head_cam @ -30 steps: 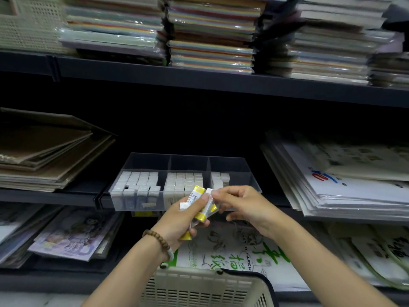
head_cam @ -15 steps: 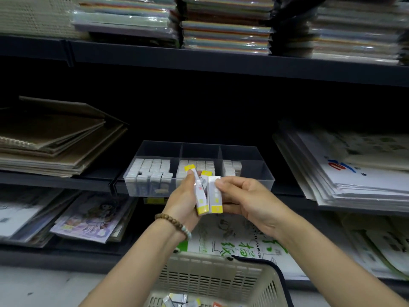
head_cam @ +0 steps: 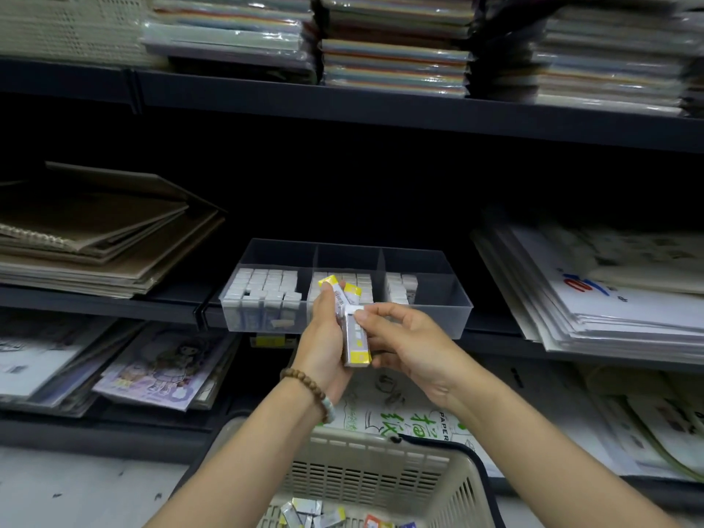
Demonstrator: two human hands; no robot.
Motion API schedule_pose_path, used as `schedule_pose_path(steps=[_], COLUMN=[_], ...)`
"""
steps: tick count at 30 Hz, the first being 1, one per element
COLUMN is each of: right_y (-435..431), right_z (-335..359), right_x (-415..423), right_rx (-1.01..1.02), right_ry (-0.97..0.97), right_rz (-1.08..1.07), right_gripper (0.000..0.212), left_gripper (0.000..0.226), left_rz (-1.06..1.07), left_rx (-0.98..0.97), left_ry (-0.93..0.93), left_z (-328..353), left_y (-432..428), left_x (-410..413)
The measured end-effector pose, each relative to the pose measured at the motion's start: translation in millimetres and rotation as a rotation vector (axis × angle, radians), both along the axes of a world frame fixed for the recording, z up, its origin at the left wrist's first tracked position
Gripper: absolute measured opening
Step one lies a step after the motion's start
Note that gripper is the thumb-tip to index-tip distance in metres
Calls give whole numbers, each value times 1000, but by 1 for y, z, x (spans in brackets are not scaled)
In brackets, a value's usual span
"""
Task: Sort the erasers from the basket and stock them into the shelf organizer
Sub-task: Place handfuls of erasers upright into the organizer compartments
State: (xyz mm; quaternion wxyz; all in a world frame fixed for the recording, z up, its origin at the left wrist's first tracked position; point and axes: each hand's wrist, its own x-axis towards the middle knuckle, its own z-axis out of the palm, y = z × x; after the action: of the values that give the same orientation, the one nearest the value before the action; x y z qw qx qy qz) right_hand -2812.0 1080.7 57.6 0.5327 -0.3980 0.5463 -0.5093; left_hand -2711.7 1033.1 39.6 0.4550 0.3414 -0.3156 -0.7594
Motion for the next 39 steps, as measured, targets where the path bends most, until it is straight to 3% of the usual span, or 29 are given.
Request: schedule_pose_path(steps=[6, 10, 13, 18, 25, 31, 39], right_y=[-4, -6, -6, -3, -12, -40, -63], right_z=[11, 10, 7, 11, 28, 48, 31], right_x=[-22, -32, -33, -44, -74, -118, -116], right_rx=[-99, -85, -54, -46, -81, -101, 149], right_ry=[-95, -21, -53, -99, 74, 254, 464], right_rz=[-7, -89, -97, -9, 27, -148, 49], right_gripper=[27, 28, 31, 26, 24, 12, 36], left_gripper=[42, 65, 59, 52, 29, 30, 48], left_rz=[-23, -203, -268, -202, -214, -108, -101], left_rx=[-23, -114, -144, -258, -295, -157, -100], left_ry=[-100, -170, -128, -186, -242, -162, -143], left_z=[1, 3, 2, 5, 16, 16, 19], left_y=[-12, -12, -9, -11, -20, -41, -44], left_x=[19, 22, 19, 15, -1, 11, 8])
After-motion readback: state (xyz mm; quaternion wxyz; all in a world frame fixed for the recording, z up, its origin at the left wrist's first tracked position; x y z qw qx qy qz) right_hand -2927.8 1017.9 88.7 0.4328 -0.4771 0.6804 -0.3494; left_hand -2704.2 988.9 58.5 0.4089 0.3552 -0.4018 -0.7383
